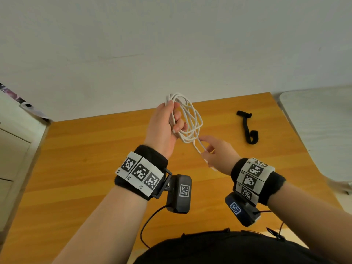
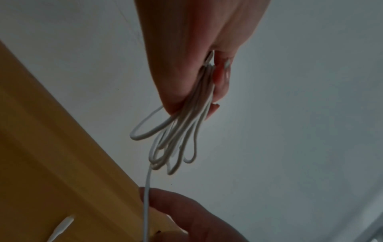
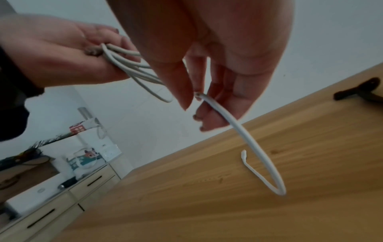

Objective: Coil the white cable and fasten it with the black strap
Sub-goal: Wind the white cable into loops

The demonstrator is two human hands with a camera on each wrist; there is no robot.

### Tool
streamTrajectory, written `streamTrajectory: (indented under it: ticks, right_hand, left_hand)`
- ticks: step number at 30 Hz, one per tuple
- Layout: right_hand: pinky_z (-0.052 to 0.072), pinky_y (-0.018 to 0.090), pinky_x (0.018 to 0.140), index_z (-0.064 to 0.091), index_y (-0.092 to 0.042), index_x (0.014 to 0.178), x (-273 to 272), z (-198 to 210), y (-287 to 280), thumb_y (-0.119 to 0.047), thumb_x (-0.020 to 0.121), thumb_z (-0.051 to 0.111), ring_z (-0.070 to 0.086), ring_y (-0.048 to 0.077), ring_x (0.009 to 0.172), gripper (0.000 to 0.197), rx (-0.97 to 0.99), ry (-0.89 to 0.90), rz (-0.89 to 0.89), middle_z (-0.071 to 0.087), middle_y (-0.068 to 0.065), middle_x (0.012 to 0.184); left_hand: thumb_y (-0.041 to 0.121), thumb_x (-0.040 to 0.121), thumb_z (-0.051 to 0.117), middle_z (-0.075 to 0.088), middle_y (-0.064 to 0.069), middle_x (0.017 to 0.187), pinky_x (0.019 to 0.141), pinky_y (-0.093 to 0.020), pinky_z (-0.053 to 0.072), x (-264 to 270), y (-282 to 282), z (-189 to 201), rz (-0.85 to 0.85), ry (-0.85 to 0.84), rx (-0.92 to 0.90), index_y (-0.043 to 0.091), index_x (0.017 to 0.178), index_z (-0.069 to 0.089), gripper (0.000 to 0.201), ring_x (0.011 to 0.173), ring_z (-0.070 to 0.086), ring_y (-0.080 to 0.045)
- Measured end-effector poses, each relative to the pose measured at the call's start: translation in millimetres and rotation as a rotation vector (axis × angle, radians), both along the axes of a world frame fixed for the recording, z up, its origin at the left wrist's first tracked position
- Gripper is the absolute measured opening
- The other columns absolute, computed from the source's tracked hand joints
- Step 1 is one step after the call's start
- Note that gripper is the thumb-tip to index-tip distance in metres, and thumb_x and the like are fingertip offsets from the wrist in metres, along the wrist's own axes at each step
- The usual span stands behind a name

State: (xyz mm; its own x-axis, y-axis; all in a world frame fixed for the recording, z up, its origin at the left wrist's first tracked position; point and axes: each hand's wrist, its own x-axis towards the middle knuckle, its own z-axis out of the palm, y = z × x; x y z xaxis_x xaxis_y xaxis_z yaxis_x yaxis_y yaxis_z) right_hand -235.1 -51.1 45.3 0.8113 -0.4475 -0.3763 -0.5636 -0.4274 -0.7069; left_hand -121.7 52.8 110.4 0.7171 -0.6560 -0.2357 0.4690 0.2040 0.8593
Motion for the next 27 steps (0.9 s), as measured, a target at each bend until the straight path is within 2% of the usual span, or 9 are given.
streamTrajectory:
  ticks: [4, 7, 10, 13, 16, 19, 21, 24, 27]
  right_hand:
    - [0.04, 0.028, 0.055, 0.019, -0.032, 0.147, -3.5, -4.0, 0.1, -0.008, 0.096, 0.041, 0.047, 0.021, 0.06, 0.061, -0.071, 0.077, 0.141, 0.047, 0.001, 0.074]
    - [0.036, 0.021, 0.052, 0.038, -0.024, 0.141, -6.6, 0.1, -2.1, -0.008, 0.095, 0.042, 0.047, 0.019, 0.067, 0.048, -0.128, 0.052, 0.122, 0.049, 0.006, 0.091]
    - [0.039, 0.026, 0.059, 0.062, -0.015, 0.114, -10.7, 6.4, -9.5, -0.018, 0.093, 0.052, 0.051, 0.021, 0.074, 0.024, -0.115, -0.024, 0.06, 0.055, 0.004, 0.083]
    - [0.045, 0.028, 0.067, 0.056, -0.019, 0.122, -14.6, 11.0, -13.9, -0.019, 0.088, 0.059, 0.056, 0.021, 0.08, 0.034, -0.062, 0.014, 0.088, 0.055, -0.002, 0.082]
    - [0.048, 0.026, 0.071, 0.048, -0.026, 0.13, -16.3, 12.6, -15.7, -0.013, 0.089, 0.056, 0.057, 0.019, 0.083, 0.043, -0.049, 0.023, 0.141, 0.055, -0.002, 0.085]
    - [0.038, 0.006, 0.051, 0.053, -0.027, 0.13, -17.0, 17.5, -16.1, -0.011, 0.094, 0.047, 0.052, 0.007, 0.063, 0.04, -0.007, -0.062, 0.152, 0.058, -0.002, 0.082]
    - [0.036, 0.007, 0.052, 0.056, -0.027, 0.128, -17.0, 22.9, -14.8, -0.012, 0.096, 0.045, 0.051, 0.004, 0.062, 0.036, -0.034, -0.121, 0.149, 0.055, -0.006, 0.075]
    - [0.034, 0.02, 0.066, 0.063, -0.024, 0.121, -14.8, 28.1, -14.3, -0.017, 0.094, 0.051, 0.047, 0.013, 0.076, 0.03, -0.139, -0.19, 0.153, 0.046, -0.007, 0.077]
    - [0.034, 0.017, 0.061, 0.07, -0.019, 0.108, -12.8, 33.5, -14.3, -0.02, 0.09, 0.059, 0.046, 0.01, 0.072, 0.021, -0.202, -0.237, 0.13, 0.052, -0.003, 0.083]
  left_hand:
    - [0.021, 0.102, 0.03, 0.042, 0.002, 0.063, 0.058, -0.029, 0.037, -11.3, -8.9, 2.7, -0.004, -0.154, 0.043, 0.01, 0.089, 0.05, 0.027, 0.041, 0.029, -0.01]
    - [0.02, 0.102, 0.031, 0.045, 0.001, 0.068, 0.061, -0.033, 0.037, -18.0, -12.9, 1.6, -0.004, -0.278, 0.092, 0.012, 0.088, 0.05, 0.025, 0.043, 0.032, -0.009]
    - [0.022, 0.101, 0.032, 0.046, -0.001, 0.072, 0.069, -0.042, 0.034, -23.7, -17.2, 2.0, 0.006, -0.38, 0.14, 0.015, 0.088, 0.049, 0.022, 0.044, 0.035, -0.008]
    - [0.028, 0.097, 0.035, 0.047, -0.001, 0.074, 0.069, -0.042, 0.037, -26.9, -23.4, 6.4, 0.036, -0.455, 0.16, 0.016, 0.087, 0.048, 0.021, 0.046, 0.036, -0.009]
    - [0.026, 0.1, 0.034, 0.049, 0.001, 0.075, 0.068, -0.041, 0.041, -28.5, -29.4, 10.7, 0.053, -0.529, 0.191, 0.016, 0.086, 0.046, 0.021, 0.048, 0.038, -0.01]
    - [0.022, 0.101, 0.033, 0.051, 0.004, 0.076, 0.065, -0.038, 0.043, -29.3, -32.6, 12.9, 0.05, -0.606, 0.25, 0.012, 0.087, 0.044, 0.02, 0.047, 0.038, -0.007]
    - [0.022, 0.101, 0.033, 0.051, 0.005, 0.073, 0.059, -0.034, 0.043, -29.2, -34.0, 11.8, 0.036, -0.626, 0.287, 0.007, 0.093, 0.044, 0.021, 0.046, 0.038, -0.006]
    - [0.021, 0.102, 0.032, 0.056, 0.004, 0.079, 0.052, -0.024, 0.04, -27.8, -33.8, 7.9, 0.008, -0.685, 0.344, 0.007, 0.095, 0.042, 0.019, 0.045, 0.04, -0.004]
    - [0.02, 0.102, 0.032, 0.059, 0.002, 0.087, 0.051, -0.016, 0.042, -26.3, -31.6, 4.4, -0.007, -0.714, 0.384, 0.008, 0.096, 0.043, 0.017, 0.047, 0.043, -0.004]
